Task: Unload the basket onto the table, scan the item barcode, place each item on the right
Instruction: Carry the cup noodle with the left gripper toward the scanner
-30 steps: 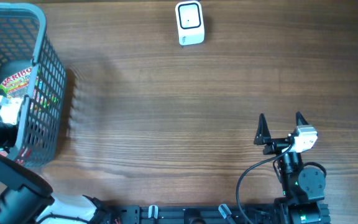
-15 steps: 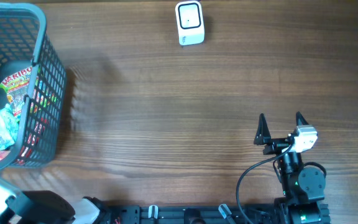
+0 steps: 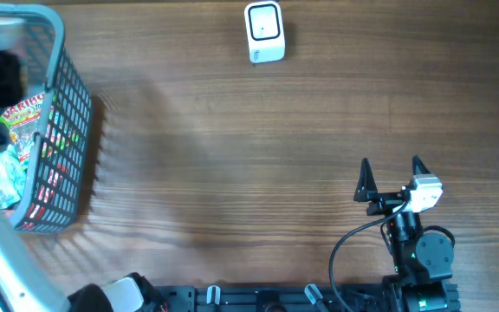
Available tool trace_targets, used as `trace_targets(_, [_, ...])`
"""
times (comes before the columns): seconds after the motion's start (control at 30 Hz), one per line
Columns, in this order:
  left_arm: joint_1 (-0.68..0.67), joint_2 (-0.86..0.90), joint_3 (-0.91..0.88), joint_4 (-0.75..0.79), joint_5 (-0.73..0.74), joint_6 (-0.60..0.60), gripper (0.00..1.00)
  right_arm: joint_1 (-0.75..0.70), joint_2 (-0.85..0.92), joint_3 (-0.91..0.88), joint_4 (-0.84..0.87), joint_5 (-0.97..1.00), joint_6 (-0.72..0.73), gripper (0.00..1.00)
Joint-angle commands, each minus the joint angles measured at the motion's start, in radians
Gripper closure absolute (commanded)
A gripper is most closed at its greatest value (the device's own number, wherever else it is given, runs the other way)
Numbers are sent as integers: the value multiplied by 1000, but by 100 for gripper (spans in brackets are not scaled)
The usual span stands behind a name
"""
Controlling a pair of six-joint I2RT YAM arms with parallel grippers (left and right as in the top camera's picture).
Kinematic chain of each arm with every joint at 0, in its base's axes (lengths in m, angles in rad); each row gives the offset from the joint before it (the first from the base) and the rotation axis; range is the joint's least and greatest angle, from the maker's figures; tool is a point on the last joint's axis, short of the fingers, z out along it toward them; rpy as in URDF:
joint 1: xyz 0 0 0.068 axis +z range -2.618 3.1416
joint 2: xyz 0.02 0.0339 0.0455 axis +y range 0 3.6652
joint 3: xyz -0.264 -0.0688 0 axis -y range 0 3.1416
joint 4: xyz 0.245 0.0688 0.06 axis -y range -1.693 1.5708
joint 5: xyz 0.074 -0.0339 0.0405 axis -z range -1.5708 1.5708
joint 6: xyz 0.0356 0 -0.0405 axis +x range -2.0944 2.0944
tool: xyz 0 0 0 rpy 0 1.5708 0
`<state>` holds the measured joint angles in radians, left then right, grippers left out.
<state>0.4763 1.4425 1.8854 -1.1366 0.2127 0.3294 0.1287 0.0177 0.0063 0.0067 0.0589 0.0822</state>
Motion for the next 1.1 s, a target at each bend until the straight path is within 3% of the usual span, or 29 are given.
trace_targets(0.0, [-177, -72, 19, -27, 21, -105, 44, -4, -4, -1, 4, -11, -3, 0])
trace_targets(0.23, [-513, -50, 18, -141, 14, -240, 46, -4, -4, -1, 4, -11, -3, 0])
trace_targets(0.37, [-652, 7, -10, -154, 13, -260, 46, -4, -4, -1, 4, -11, -3, 0])
trace_targets(0.7, [-826, 315, -16, -143, 56, -285, 42, -4, -4, -1, 4, -11, -3, 0])
trace_targets(1.07, [-1095, 676, -16, 49, 55, -338, 45, -4, -4, -1, 4, -11, -3, 0])
